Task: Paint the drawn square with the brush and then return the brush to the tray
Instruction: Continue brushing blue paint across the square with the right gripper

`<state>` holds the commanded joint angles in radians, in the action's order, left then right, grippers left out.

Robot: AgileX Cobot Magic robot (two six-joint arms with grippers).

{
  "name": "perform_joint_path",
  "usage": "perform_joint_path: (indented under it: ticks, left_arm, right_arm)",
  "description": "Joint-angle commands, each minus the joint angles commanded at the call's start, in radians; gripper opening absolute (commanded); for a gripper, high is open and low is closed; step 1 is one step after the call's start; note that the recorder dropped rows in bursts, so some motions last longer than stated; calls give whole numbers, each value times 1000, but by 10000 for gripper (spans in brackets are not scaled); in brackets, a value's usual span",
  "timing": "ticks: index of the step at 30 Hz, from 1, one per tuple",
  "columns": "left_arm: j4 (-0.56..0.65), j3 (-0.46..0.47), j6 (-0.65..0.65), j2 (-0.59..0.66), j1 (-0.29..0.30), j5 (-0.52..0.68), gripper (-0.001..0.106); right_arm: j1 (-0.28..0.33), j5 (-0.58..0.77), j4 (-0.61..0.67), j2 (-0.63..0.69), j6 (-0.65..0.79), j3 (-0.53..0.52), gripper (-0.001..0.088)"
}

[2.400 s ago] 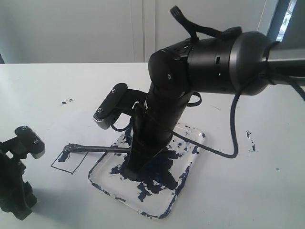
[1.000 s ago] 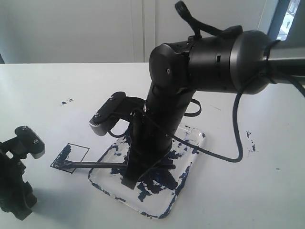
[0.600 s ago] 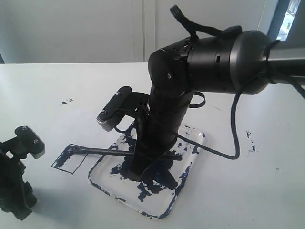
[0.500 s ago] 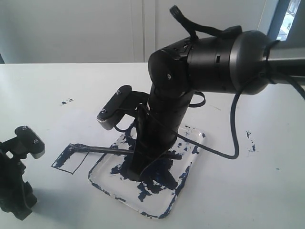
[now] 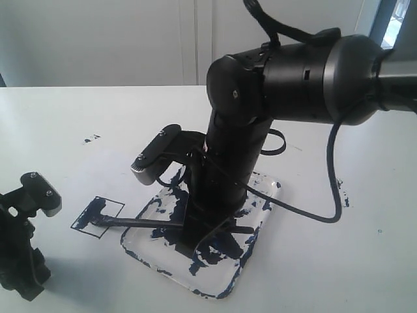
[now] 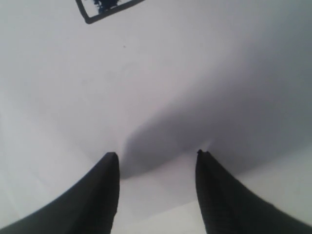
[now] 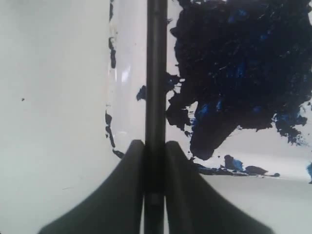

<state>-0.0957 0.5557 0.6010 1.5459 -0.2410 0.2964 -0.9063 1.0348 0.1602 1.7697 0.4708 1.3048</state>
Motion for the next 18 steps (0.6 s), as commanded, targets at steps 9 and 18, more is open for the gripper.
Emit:
perform_joint_path:
  ticks: [9,18]
  left_arm:
    - [0,0,-3,0,0,0,537]
    - [0,0,-3,0,0,2,537]
  right_arm:
    - [0,13,30,0,25,0,0]
    - [0,7,17,0,23,0,0]
